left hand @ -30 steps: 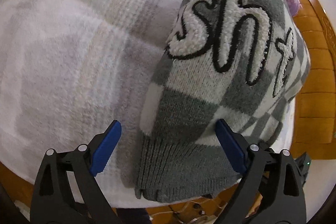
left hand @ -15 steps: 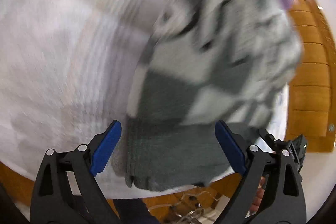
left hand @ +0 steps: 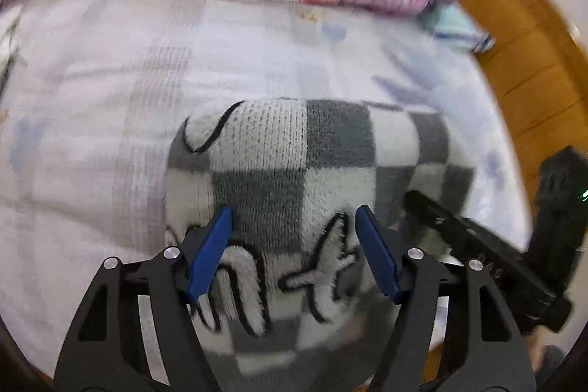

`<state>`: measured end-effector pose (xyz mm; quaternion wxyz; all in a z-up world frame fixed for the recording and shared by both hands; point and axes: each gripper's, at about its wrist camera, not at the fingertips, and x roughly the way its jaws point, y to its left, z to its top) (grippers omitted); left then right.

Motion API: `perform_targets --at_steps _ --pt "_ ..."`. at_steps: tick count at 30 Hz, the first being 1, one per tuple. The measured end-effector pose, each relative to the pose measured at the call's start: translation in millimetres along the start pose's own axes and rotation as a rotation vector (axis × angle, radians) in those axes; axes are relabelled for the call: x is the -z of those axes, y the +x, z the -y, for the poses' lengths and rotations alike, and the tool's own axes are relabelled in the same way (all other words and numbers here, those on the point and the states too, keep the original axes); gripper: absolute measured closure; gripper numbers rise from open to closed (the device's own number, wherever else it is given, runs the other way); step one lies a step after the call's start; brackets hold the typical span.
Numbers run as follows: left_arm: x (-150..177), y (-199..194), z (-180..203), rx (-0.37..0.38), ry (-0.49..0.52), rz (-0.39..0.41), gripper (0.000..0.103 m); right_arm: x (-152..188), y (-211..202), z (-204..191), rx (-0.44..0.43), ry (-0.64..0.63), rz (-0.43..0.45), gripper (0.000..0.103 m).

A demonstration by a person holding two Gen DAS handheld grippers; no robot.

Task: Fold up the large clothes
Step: 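Lower the folded hem onto the cardigan and open both grippers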

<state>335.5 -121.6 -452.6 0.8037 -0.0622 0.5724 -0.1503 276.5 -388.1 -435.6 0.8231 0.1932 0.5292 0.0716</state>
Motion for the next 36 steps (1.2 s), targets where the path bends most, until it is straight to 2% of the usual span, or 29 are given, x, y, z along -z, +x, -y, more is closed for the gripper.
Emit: perform_targets --at_steps 2,4,6,8,11,16,17,19,21,22,24,26,31,32,34,36 --pt "-12.9 29.0 9.7 -0.049 0.047 -0.051 0.034 -3.1 21.8 24.8 0.047 0.036 -0.05 0.103" --pt "-21.9 55.8 22.8 -0.079 0.087 -0.096 0.034 0.4 30.8 50.9 0.044 0.08 -0.078 0.103" --pt "-27.8 67.6 40.7 -0.106 0.125 -0.114 0.034 -5.4 37.4 62.0 0.074 0.071 -0.086 0.103" --pt "-30.6 77.9 45.6 -0.096 0.124 -0.135 0.033 -8.5 42.8 74.5 0.096 0.086 -0.094 0.103" --pt "-37.7 85.5 49.6 -0.084 0.136 -0.155 0.033 -12.3 48.4 95.8 0.074 0.161 -0.1 0.103" --pt "-36.0 86.9 54.6 -0.077 0.159 -0.133 0.033 -9.2 46.6 90.8 0.087 0.161 -0.099 0.103" --pt "-35.1 81.6 54.6 -0.065 0.162 -0.119 0.031 -8.7 43.1 88.8 0.084 0.158 -0.096 0.103" --pt "-32.7 69.9 53.7 -0.003 0.152 -0.086 0.021 -6.0 32.2 86.8 0.044 0.169 -0.077 0.103" --pt "-22.3 49.6 44.5 0.055 0.128 -0.052 0.02 1.6 17.1 87.1 0.003 0.197 -0.061 0.103" --pt "-16.8 42.5 40.0 0.069 0.112 -0.042 0.019 5.6 10.1 86.5 -0.016 0.21 -0.053 0.1" --pt "2.6 24.0 24.9 0.062 0.059 -0.007 0.014 20.5 -9.9 85.3 -0.01 0.231 -0.035 0.095" --pt "27.2 10.6 3.0 0.054 -0.014 0.01 0.013 38.9 -23.6 85.8 -0.006 0.25 -0.024 0.073" --pt "98.1 18.5 -48.1 0.072 -0.215 -0.107 0.013 90.4 -50.1 85.5 -0.032 0.307 0.035 0.067" --pt "113.6 23.2 -54.8 0.099 -0.256 -0.128 0.013 101.3 -55.6 86.8 -0.041 0.343 0.055 0.065" --pt "135.2 32.4 -58.5 0.131 -0.312 -0.171 0.013 117.6 -65.4 89.3 -0.043 0.398 0.085 0.055" --pt "145.9 37.6 -53.3 0.164 -0.321 -0.201 0.013 136.2 -73.1 93.5 -0.015 0.464 0.103 0.044"
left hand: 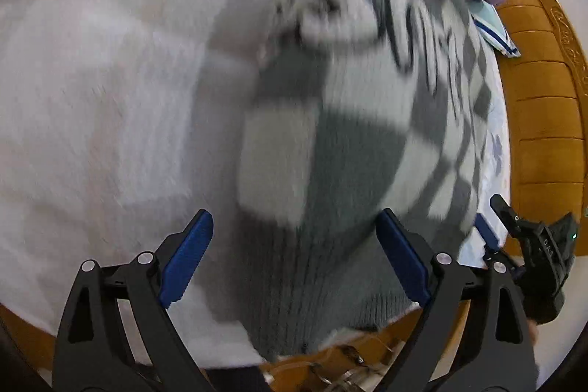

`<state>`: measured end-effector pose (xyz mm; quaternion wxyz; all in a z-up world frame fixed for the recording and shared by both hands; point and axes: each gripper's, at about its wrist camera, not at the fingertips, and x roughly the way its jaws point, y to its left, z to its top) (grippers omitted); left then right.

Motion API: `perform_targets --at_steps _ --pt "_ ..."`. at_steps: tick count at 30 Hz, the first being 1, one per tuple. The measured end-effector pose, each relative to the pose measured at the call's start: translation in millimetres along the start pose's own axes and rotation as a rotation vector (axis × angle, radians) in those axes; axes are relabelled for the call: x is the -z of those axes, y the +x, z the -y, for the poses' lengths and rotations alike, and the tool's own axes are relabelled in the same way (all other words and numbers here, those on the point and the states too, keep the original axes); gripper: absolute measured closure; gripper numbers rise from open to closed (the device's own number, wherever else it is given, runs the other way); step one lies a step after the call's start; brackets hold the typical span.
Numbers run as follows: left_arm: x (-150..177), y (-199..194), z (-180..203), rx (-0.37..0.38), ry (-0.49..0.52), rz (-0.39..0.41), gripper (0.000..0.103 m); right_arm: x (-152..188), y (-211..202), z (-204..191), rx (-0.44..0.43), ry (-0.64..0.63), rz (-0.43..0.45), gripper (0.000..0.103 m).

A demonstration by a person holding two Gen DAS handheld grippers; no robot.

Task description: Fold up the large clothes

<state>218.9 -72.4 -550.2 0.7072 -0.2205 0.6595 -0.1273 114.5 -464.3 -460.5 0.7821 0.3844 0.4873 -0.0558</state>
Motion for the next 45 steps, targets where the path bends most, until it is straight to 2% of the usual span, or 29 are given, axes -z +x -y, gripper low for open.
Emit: perform_targets --at_steps 1,4,5,7,9,14,16,20,24,30,33,38,41,45 --pt "6.5 8.2 1.9 0.022 0.007 -0.035 0.013 6.4 -1.2 7.4 0.012 0.039 -0.004 0.034" --pt "20.6 35.4 1.6 0.046 0.004 -0.139 0.015 25.5 3.7 36.0 -0.043 0.198 -0.037 0.033" --pt "20.1 34.1 2.9 0.046 0.008 -0.125 0.025 30.8 7.5 46.4 -0.057 0.254 -0.056 0.033" --pt "14.0 26.5 8.1 0.083 0.008 -0.129 0.061 38.7 14.2 60.0 -0.078 0.335 -0.086 0.033" --pt "8.2 16.1 12.4 0.127 0.004 -0.143 0.073 46.4 19.0 73.9 -0.137 0.426 -0.106 0.032" --pt "-6.9 -27.4 36.0 0.22 0.031 -0.107 0.076 64.4 28.8 84.8 -0.288 0.607 -0.113 0.024" --pt "-10.9 -36.5 43.6 0.229 0.048 -0.092 0.076 67.3 31.5 83.6 -0.316 0.634 -0.102 0.023" --pt "-15.5 -44.6 46.8 0.262 0.035 -0.092 0.076 67.1 47.2 80.8 -0.44 0.692 -0.098 0.02" --pt "-12.5 -53.5 37.1 0.289 0.01 -0.089 0.076 60.6 62.9 81.7 -0.465 0.72 -0.101 0.015" --pt "-24.2 -59.4 44.4 0.301 -0.003 -0.085 0.076 51.2 82.5 77.7 -0.489 0.723 -0.138 0.009" --pt "-28.9 -59.3 45.2 0.296 -0.008 -0.083 0.076 41.5 85.8 72.5 -0.473 0.704 -0.173 0.009" --pt "-27.8 -56.9 43.2 0.281 -0.006 -0.102 0.076 47.8 71.1 82.4 -0.419 0.665 -0.239 0.01" --pt "-27.4 -51.9 40.4 0.278 -0.017 -0.107 0.076 53.2 86.9 85.9 -0.491 0.7 -0.31 0.009" --pt "-24.5 -46.8 40.8 0.257 -0.01 -0.107 0.075 38.0 107.9 68.0 -0.551 0.691 -0.336 0.009"
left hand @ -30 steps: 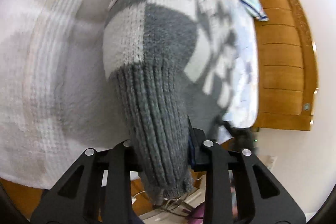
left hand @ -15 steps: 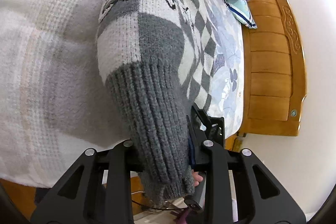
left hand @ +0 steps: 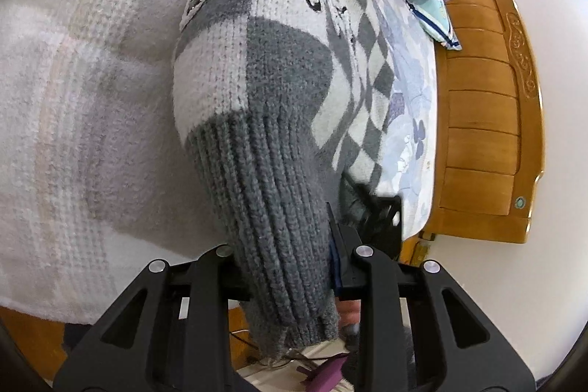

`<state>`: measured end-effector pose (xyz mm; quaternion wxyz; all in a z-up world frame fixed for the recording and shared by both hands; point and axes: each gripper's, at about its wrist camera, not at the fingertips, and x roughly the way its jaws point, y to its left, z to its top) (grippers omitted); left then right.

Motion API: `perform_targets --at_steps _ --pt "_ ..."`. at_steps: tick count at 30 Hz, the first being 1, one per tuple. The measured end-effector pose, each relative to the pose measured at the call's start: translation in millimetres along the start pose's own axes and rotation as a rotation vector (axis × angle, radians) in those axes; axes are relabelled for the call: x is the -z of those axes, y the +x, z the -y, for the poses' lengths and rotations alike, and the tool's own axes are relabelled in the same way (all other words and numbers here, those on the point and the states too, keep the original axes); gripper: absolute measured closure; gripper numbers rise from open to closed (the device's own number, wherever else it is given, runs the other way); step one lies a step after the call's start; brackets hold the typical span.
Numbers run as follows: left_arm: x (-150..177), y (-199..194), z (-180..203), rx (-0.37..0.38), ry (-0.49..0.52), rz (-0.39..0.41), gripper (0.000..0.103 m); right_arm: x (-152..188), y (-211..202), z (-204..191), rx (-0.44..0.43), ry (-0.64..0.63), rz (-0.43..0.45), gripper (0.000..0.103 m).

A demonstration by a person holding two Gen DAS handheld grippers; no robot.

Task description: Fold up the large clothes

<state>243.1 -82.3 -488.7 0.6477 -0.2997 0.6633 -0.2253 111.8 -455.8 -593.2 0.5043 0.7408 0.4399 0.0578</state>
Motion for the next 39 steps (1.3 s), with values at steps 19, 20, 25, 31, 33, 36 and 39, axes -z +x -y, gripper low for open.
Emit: perform_targets --at_steps 19,20,25,31,33,36,39 --pt "-26.0 -82.5 96.0 -0.143 0.177 0.178 0.075 94.7 -24.3 -213.0 0.144 -0.578 0.047 0.064" --pt "-26.3 -93.5 102.1 -0.138 0.179 0.189 0.076 106.2 -23.7 -231.9 0.152 -0.611 0.036 0.065" --pt "-20.0 -145.5 109.3 -0.119 0.191 0.211 0.076 152.8 -9.2 -280.9 0.203 -0.725 0.002 0.065" --pt "-14.0 -222.4 73.4 -0.088 0.196 0.259 0.075 225.4 41.5 -307.9 0.213 -0.821 -0.045 0.065" --pt "-21.6 -255.9 52.9 -0.079 0.199 0.281 0.076 238.0 79.8 -325.1 0.211 -0.84 -0.047 0.065" --pt "-38.3 -307.5 19.8 -0.068 0.208 0.315 0.076 269.4 136.2 -346.2 0.196 -0.86 -0.048 0.065" --pt "-63.0 -369.6 -18.0 -0.074 0.23 0.358 0.076 314.3 195.3 -357.3 0.159 -0.878 -0.046 0.065"
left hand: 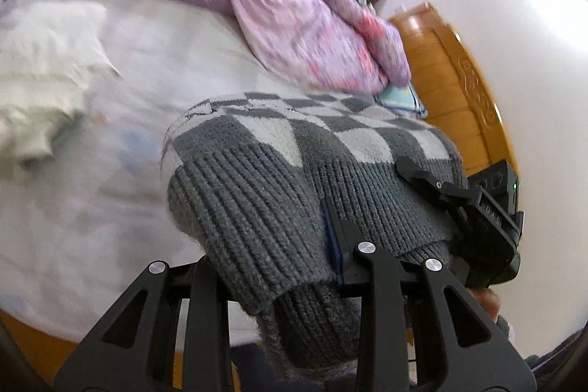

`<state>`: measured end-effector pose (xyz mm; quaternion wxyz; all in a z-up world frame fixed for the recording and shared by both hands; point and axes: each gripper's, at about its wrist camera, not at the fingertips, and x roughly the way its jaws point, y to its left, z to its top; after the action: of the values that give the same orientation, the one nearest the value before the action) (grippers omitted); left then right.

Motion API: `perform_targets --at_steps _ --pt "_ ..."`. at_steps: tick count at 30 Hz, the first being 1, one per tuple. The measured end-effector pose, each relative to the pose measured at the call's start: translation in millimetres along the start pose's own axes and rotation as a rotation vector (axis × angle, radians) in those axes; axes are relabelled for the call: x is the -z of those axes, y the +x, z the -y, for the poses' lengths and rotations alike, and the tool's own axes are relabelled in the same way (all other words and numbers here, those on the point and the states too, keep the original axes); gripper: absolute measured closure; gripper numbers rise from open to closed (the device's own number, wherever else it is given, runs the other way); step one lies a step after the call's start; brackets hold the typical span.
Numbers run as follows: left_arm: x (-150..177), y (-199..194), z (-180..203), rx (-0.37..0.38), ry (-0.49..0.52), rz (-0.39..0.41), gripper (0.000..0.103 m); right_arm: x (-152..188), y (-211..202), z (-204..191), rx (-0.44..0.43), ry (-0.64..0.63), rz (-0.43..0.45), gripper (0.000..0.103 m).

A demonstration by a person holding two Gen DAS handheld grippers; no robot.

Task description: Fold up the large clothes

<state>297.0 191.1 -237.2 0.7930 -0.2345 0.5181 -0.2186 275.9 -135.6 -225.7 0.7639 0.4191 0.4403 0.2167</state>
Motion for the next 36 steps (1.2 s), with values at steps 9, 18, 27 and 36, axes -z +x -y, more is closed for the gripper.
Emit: perform_targets --at_steps 9,18,27,36 --pt "-142.7 -138.7 -127.8 -0.11 0.133 0.218 0.075 -27.0 199.9 -143.1 -0.229 -0.11 0.076 0.065" --pt "-166.3 -124.7 -284.7 -0.348 0.117 0.261 0.075 0.0 393.0 -93.8 -0.17 -0.006 -0.082 0.065" --pt "-83.5 -60.4 -387.1 -0.42 -0.159 0.135 0.064 57.4 456.8 -20.1 0.173 0.06 -0.242 0.056" --pt "-84.3 -64.6 -384.9 -0.631 -0.232 0.051 0.013 72.0 439.4 -43.7 0.427 -0.012 -0.254 0.027"
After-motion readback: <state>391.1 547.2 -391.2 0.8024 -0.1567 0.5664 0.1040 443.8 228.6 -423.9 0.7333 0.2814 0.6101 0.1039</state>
